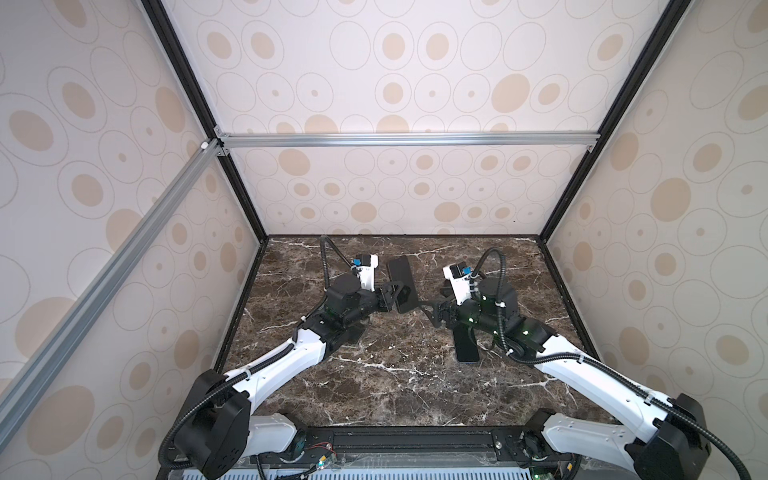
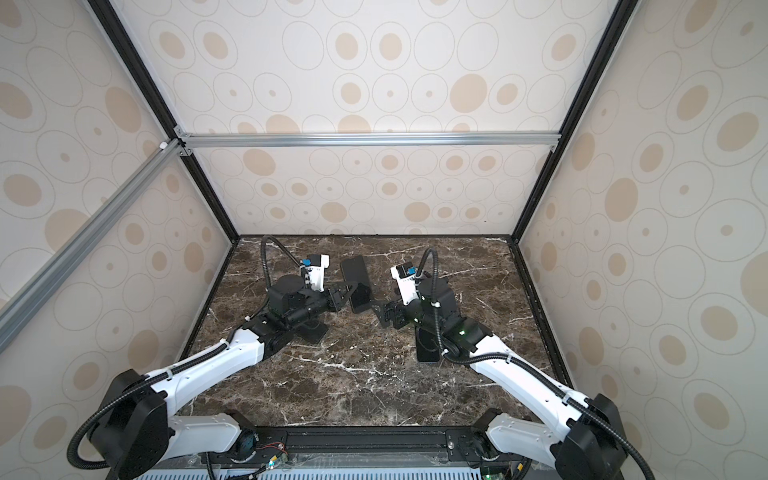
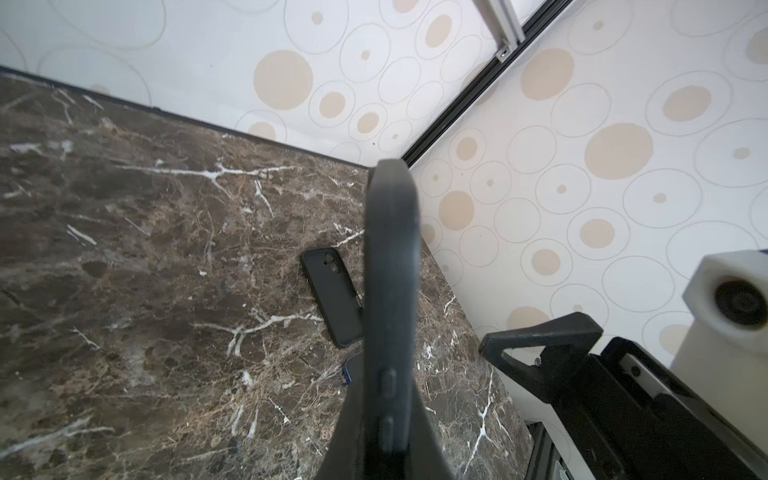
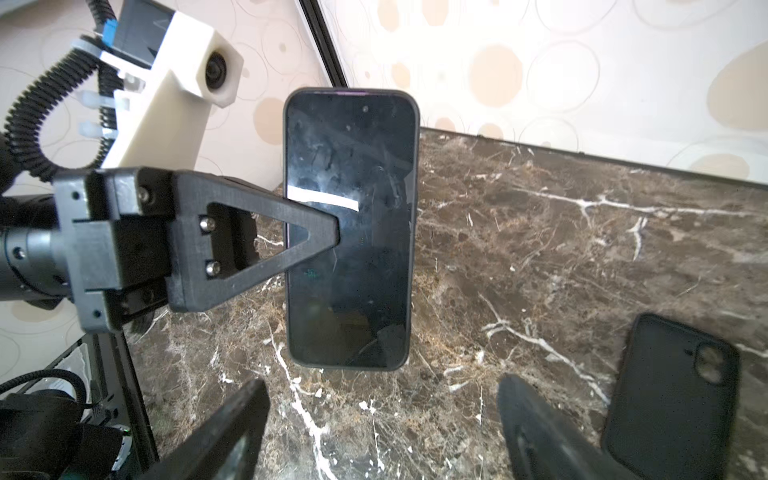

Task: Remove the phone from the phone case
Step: 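Raise the black phone with the left gripper while the right gripper draws back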

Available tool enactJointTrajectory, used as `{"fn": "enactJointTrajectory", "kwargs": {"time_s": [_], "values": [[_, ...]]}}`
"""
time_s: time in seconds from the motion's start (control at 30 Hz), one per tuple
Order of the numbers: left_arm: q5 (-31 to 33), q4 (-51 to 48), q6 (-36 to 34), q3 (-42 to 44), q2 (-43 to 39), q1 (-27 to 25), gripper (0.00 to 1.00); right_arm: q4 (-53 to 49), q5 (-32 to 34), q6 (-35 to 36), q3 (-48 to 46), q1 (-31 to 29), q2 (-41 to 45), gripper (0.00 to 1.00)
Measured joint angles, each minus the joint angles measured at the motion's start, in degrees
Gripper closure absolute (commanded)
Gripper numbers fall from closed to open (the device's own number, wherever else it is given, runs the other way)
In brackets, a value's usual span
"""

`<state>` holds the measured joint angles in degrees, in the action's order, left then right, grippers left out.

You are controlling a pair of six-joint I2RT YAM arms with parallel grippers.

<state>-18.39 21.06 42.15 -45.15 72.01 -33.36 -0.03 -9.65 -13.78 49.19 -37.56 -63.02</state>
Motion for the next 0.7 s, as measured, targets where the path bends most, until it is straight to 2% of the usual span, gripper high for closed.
{"fn": "enactJointTrajectory", "kwargs": {"time_s": [0.23, 0.47, 0.7], "values": [[-0.9, 0.0, -4.3, 0.7, -7.1, 0.2, 1.00, 2.5, -4.4, -3.0, 4.2, 0.9, 1.0, 0.23], [-7.0, 5.7, -7.3, 5.7, -12.6, 0.2, 1.00, 15.2, -16.3, -14.7, 4.3, 6.2, 1.1, 0.31], [-16.0, 13.1, -8.9, 7.8, -13.4, 0.2, 1.00, 28.3, -27.0, -24.8, 7.2, 6.4, -2.9, 0.38]]}}
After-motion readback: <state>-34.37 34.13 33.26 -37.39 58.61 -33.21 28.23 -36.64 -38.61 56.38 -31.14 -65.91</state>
